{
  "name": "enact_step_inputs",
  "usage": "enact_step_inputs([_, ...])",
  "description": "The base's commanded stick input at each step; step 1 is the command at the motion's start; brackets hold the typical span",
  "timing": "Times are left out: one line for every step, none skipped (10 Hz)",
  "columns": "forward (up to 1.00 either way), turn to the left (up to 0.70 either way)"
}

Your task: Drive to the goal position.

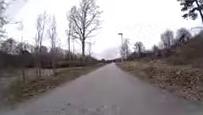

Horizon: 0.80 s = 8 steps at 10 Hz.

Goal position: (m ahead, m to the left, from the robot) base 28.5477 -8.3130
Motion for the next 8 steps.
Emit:
enact_step_inputs([0.70,0.00])
enact_step_inputs([0.70,-0.02])
enact_step_inputs([0.70,-0.07])
enact_step_inputs([0.70,-0.12])
enact_step_inputs([0.70,-0.18])
enact_step_inputs([0.70,-0.23])
enact_step_inputs([0.70,-0.05])
enact_step_inputs([0.70,-0.01])
